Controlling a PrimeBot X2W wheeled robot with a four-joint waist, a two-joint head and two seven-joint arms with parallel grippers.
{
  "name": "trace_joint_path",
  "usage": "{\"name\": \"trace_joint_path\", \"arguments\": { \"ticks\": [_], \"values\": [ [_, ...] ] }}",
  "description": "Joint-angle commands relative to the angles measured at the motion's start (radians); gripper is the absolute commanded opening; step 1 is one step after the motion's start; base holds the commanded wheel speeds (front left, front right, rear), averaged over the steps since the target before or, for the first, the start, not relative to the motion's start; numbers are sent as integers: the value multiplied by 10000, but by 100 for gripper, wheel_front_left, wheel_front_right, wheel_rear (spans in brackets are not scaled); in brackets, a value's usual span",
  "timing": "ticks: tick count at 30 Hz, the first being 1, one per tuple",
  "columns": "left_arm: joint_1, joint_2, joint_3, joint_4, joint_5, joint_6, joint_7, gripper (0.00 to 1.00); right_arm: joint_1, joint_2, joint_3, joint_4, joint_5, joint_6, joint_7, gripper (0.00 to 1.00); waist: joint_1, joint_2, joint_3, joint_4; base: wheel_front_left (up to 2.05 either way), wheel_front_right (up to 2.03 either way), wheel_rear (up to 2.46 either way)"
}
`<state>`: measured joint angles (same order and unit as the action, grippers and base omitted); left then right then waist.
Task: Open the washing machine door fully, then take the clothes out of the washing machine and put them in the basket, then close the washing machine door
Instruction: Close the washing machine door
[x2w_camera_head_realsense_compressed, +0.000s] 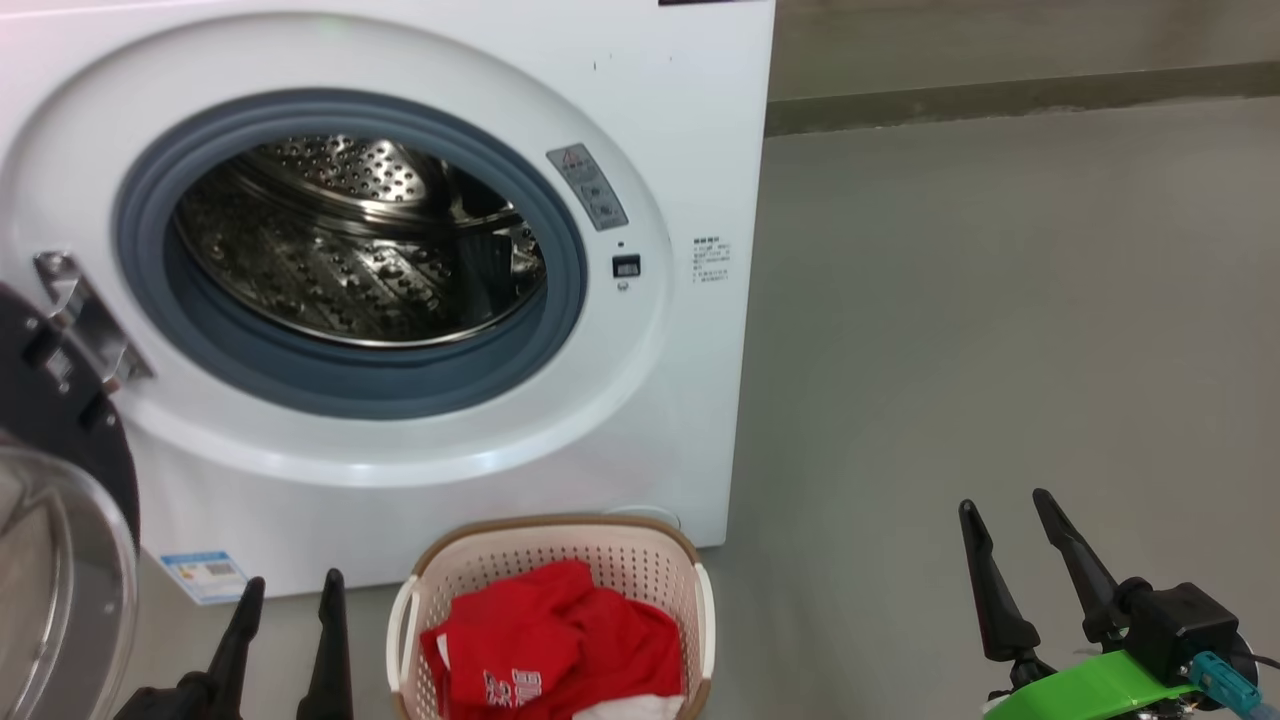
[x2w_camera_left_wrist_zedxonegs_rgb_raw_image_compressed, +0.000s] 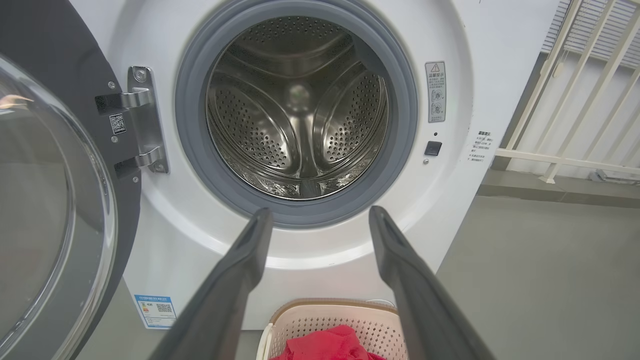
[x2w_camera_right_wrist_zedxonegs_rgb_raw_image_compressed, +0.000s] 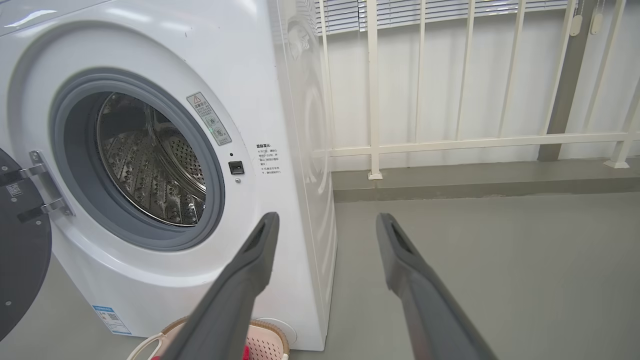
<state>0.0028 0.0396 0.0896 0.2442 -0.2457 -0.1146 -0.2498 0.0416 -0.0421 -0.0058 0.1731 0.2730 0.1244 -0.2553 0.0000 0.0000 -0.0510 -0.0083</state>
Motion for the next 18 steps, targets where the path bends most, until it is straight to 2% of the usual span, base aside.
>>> {"name": "trace_joint_path", "arguments": {
  "ticks": [1,9,18],
  "values": [
    [-191,109,315,-315,34,17,-120,100,-251,-81,208,-220,-43,63,-65,100,0,0,-6,4,-206,206,0],
    [-82,108,169,-511,-1,-5,-120,100,-259,-81,205,-229,-24,63,-65,100,0,0,-3,37,-144,144,0],
    [44,107,6,-690,-3,262,-120,100,-266,-81,220,-221,0,63,-65,100,0,0,-3,44,-40,40,0]
  ]
}}
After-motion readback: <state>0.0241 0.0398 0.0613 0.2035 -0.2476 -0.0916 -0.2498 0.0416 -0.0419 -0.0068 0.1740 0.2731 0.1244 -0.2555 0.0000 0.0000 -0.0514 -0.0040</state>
